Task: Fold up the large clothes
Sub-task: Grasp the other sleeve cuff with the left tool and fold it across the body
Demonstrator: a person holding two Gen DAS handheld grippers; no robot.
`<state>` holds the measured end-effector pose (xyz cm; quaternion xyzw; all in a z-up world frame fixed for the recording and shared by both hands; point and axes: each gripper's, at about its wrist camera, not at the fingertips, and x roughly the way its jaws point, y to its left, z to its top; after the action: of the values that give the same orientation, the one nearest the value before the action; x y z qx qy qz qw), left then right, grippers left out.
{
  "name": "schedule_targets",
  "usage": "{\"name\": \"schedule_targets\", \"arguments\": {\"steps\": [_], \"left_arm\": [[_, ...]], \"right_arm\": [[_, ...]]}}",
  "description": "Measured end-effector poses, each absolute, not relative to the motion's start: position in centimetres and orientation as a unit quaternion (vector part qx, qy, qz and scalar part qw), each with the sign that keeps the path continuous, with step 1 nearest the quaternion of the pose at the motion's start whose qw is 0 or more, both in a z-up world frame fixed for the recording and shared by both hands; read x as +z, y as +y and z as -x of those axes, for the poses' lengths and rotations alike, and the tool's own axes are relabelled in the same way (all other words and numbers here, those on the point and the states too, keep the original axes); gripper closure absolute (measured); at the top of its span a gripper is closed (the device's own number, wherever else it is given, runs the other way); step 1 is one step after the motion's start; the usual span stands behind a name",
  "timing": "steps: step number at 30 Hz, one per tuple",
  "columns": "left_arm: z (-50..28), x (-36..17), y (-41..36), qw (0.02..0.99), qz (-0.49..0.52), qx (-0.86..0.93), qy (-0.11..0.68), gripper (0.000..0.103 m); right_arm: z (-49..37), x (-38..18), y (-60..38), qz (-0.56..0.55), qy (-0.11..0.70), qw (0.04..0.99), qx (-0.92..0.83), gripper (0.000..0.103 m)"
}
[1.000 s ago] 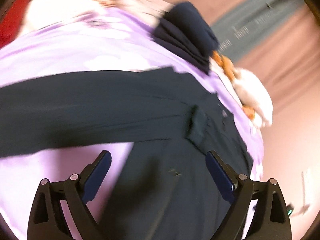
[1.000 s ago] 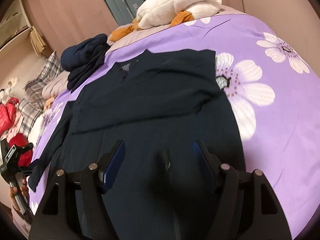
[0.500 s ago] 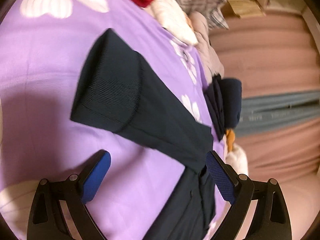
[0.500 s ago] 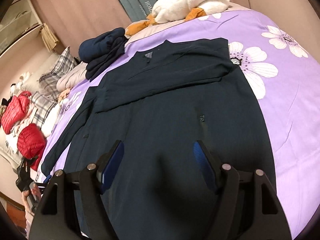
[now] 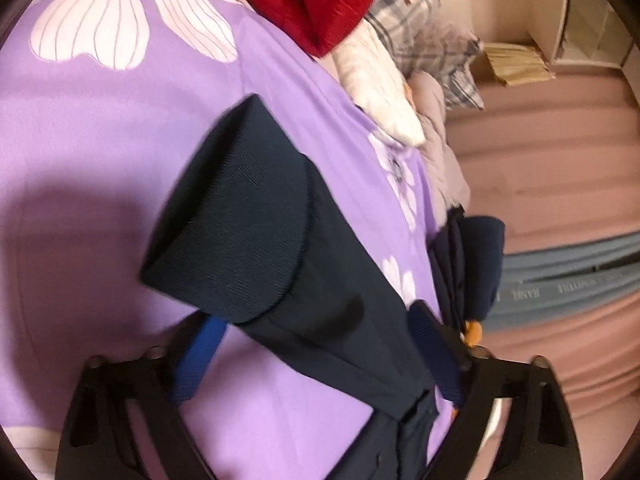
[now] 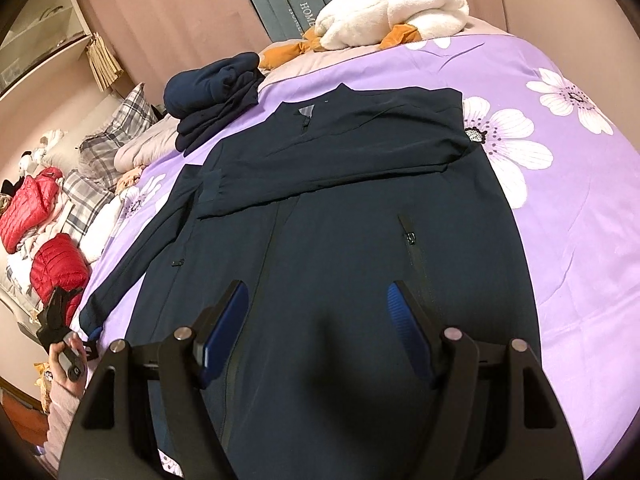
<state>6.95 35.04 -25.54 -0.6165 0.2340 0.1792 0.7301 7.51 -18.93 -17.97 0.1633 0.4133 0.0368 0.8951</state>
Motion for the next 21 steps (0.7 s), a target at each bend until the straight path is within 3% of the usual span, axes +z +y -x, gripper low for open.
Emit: {"name": "schedule_targets", "arguments": {"steps": [3,12,21], "left_arm": [[-7.0,-26.3,36.0,0.723,0.611,0.200,0.254,0.069],[-8.7,-23.5,36.4,0.767,0.541,0.199,0.281,0.077],[-14.6,-11.1,30.9,0.875,0.378,0.140,0.267,0.077]], "right_arm": [[-7.6,-18.3,-18.8,-0.169,0.417,0.893,0.037,0.031],[-8.7,-19.5,-18.3,-0.173,0.429,0.885,0.045,0.031],[-9.3,-20.1,-17.7,-0.183,0.430,0.882,0.066,0.031]]}}
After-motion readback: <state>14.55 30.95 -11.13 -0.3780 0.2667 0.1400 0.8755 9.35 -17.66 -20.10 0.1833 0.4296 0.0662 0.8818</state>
